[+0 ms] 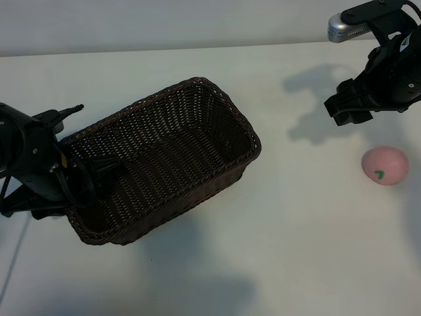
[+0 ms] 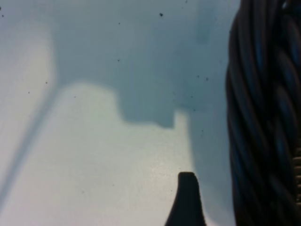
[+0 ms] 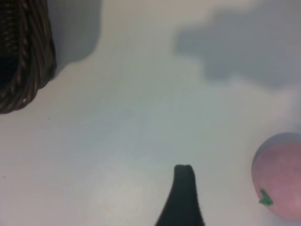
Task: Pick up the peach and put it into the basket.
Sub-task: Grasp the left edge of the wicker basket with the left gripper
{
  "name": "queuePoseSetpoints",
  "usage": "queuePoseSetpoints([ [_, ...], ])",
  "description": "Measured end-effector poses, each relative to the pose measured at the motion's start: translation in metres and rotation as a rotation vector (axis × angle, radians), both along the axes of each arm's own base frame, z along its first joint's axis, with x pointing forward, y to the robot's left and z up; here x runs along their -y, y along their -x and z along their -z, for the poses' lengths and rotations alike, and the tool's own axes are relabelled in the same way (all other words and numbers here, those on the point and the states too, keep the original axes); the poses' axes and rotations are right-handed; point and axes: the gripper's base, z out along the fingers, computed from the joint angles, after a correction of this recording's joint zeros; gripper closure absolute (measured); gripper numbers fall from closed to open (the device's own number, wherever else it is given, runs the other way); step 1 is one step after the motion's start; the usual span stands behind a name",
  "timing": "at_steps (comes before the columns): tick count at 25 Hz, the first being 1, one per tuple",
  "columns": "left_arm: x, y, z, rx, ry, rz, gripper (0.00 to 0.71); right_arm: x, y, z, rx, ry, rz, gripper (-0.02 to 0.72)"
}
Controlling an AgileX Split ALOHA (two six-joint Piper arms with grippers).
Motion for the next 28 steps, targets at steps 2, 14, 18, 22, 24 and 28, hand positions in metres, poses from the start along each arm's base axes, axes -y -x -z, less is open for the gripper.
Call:
queuePoseSetpoints([
  [2,0.0002,-0.0008,0.001,0.003,0.002,0.001,0.136,0.0,0.0,0.0,0.0,0.0,0.0,0.122],
  [14,0.0013,-0.0031,0.0034,0.014,0.009,0.007,0.286,0.0,0.0,0.0,0.0,0.0,-0.001,0.122],
  [18,0.0013,-0.0031,0.0034,0.014,0.009,0.007,0.374,0.0,0.0,0.0,0.0,0.0,-0.001,0.122],
  [22,0.0018,-0.0039,0.0032,0.024,0.015,0.003,0.455,0.0,0.0,0.0,0.0,0.0,-0.001,0.122],
  [24,0.0019,-0.0041,0.0032,0.026,0.016,0.003,0.455,0.0,0.0001,0.0,-0.001,0.0,-0.001,0.122],
  [28,0.002,-0.0044,0.0031,0.029,0.018,0.004,0.457,0.0,0.0001,0.0,-0.001,0.0,-0.001,0.122],
])
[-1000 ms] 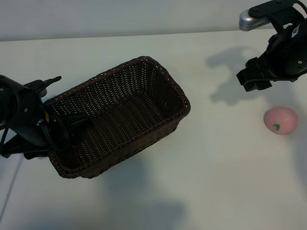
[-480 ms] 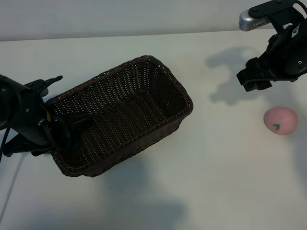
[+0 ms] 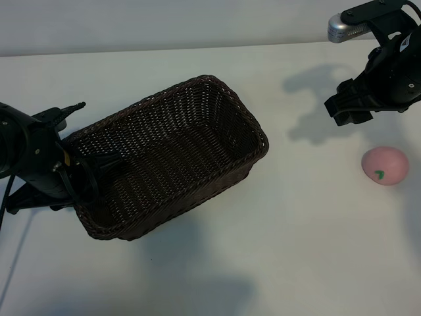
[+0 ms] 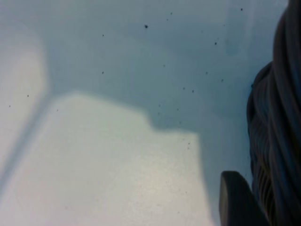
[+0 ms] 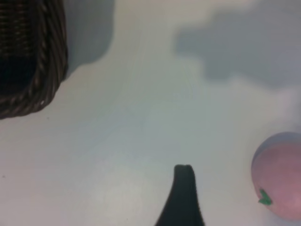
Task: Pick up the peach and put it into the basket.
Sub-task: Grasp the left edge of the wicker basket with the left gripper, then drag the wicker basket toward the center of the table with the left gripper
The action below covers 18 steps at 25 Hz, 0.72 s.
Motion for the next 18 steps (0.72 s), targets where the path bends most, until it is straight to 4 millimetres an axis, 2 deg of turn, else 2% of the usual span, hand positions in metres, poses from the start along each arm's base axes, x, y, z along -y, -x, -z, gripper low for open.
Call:
queuePoseSetpoints([
  [7,0.001,-0.001,-0.003,0.019,0.007,0.033,0.462,0.0,0.0,0.0,0.0,0.0,0.0,0.122],
  [15,-0.005,0.004,-0.038,0.161,0.066,0.03,0.553,0.0,0.0,0.0,-0.001,0.0,0.0,0.122],
  [18,-0.014,0.007,-0.049,0.189,0.076,0.024,0.553,0.0,0.0,0.0,-0.001,0.0,0.0,0.122],
])
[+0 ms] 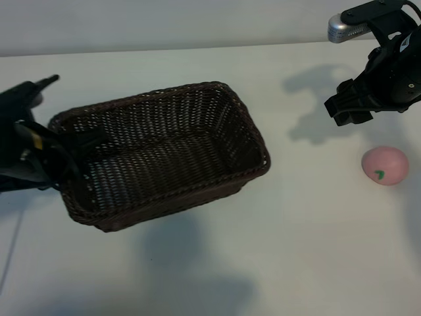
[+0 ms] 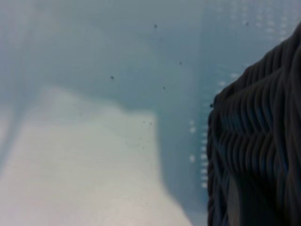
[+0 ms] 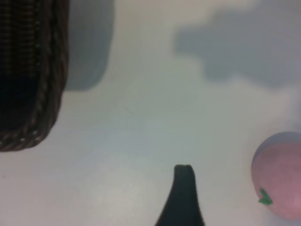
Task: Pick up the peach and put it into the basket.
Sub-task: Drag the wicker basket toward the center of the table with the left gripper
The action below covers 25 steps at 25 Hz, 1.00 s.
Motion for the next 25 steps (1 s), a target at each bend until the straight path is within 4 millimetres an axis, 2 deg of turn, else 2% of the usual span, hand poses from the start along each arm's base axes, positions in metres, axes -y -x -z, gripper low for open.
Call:
queuePoseSetpoints([
  [6,-0.013,0.004,-0.012,0.033,0.047,0.026,0.553,0.0,0.0,0.0,0.0,0.0,0.0,0.122],
  [15,-0.019,-0.001,-0.019,0.092,0.214,0.145,0.553,0.0,0.0,0.0,0.0,0.0,0.0,0.122],
  [20,-0.031,-0.02,-0.031,0.121,0.205,0.23,0.553,0.0,0.0,0.0,-0.002,0.0,0.0,0.122],
  [25,-0.032,-0.048,-0.039,0.123,0.185,0.276,0.553,0.0,0.0,0.0,-0.002,0.0,0.0,0.122],
])
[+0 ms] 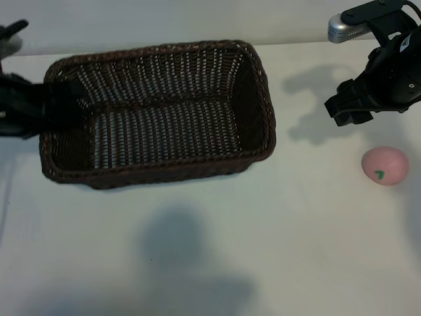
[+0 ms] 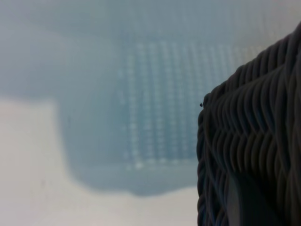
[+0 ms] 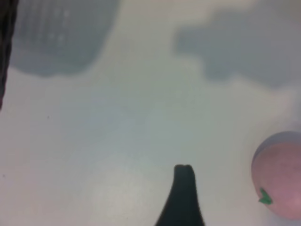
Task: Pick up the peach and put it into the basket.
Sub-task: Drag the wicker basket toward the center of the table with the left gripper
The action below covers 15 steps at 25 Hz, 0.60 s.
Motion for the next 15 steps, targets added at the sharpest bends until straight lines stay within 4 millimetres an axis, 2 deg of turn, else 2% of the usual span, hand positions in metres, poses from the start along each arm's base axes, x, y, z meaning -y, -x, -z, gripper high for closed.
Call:
queuePoseSetpoints([
  [7,0.003,-0.032,0.009,-0.024,-0.018,0.039,0.553,0.0,0.0,0.0,-0.001,0.0,0.0,0.122],
  [15,0.04,-0.059,0.026,-0.022,-0.012,0.082,0.553,0.0,0.0,0.0,-0.001,0.0,0.0,0.122],
])
